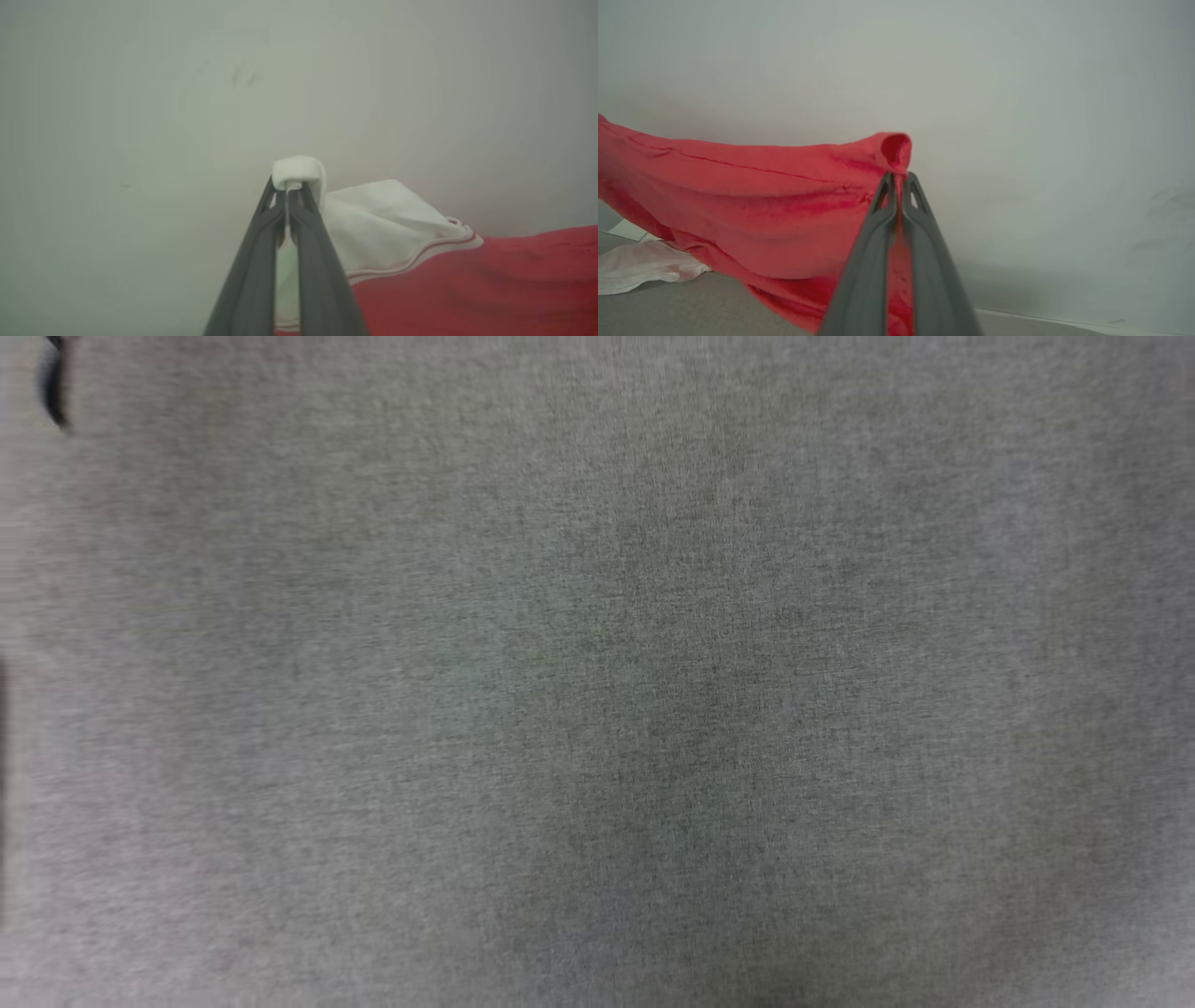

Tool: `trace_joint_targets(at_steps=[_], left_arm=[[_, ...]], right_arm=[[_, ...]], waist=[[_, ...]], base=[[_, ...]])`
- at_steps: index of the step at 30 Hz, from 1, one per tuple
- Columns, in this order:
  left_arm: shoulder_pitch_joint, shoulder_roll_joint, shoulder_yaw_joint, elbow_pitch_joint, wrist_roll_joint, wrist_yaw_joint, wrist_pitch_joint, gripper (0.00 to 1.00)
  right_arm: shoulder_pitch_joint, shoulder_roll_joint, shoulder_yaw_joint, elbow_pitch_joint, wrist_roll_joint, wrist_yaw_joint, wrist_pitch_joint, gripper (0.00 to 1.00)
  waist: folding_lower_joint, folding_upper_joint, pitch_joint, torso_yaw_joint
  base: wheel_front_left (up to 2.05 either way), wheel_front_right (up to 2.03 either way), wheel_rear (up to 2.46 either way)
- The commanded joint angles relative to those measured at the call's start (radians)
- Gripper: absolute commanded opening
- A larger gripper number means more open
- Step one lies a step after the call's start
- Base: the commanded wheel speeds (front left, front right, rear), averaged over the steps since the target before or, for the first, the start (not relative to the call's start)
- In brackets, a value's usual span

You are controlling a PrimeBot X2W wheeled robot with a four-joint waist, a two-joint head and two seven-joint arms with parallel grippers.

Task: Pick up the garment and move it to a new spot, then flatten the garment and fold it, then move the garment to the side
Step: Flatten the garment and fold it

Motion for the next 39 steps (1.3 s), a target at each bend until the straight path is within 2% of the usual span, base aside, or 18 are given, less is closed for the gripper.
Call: trace_joint_targets(at_steps=[1,8,12,19,24,29,35,39], left_arm=[[0.046,-0.008,0.001,0.013,-0.007,-0.012,-0.013,0.00],[0.328,-0.046,0.046,0.044,-0.080,-0.054,-0.040,0.00],[0.550,-0.037,0.085,0.001,-0.111,-0.071,-0.045,0.00],[1.001,-0.008,0.155,-0.168,-0.114,-0.043,-0.044,0.00],[1.271,0.025,0.149,-0.265,-0.127,-0.019,-0.022,0.00],[1.510,0.055,0.163,-0.428,-0.159,0.046,0.031,0.00],[1.792,0.087,0.185,-0.733,-0.199,0.185,0.132,0.00],[1.944,0.109,0.200,-0.950,-0.223,0.279,0.209,0.00]], right_arm=[[0.044,0.003,0.014,0.017,0.012,-0.001,-0.009,0.00],[0.250,-0.028,0.092,0.049,0.102,-0.001,-0.015,0.00],[0.422,-0.044,0.143,0.026,0.159,-0.001,-0.025,0.00],[0.755,-0.076,0.197,-0.043,0.248,-0.001,-0.016,0.00],[0.971,-0.104,0.209,-0.115,0.289,-0.001,0.048,0.00],[1.178,-0.132,0.172,-0.209,0.304,-0.001,0.108,0.00],[1.420,-0.138,0.062,-0.368,0.290,-0.002,0.174,0.00],[1.567,-0.105,-0.038,-0.488,0.262,-0.002,0.240,0.00]], waist=[[-0.0003,-0.0001,-0.043,0.015],[-0.0003,-0.0001,-0.211,0.055],[-0.0003,-0.0001,-0.329,0.062],[-0.0003,-0.0001,-0.502,0.056],[-0.0003,-0.0001,-0.598,0.048],[-0.0003,-0.0001,-0.674,0.042],[-0.0003,-0.0001,-0.726,0.039],[-0.0003,-0.0001,-0.736,0.040]], base=[[0.00,0.00,0.00],[0.00,0.00,0.00],[0.00,0.00,0.00],[0.00,0.00,0.00],[0.00,0.00,0.00],[0.00,0.00,0.00],[0.00,0.00,0.00],[0.00,0.00,0.00]])
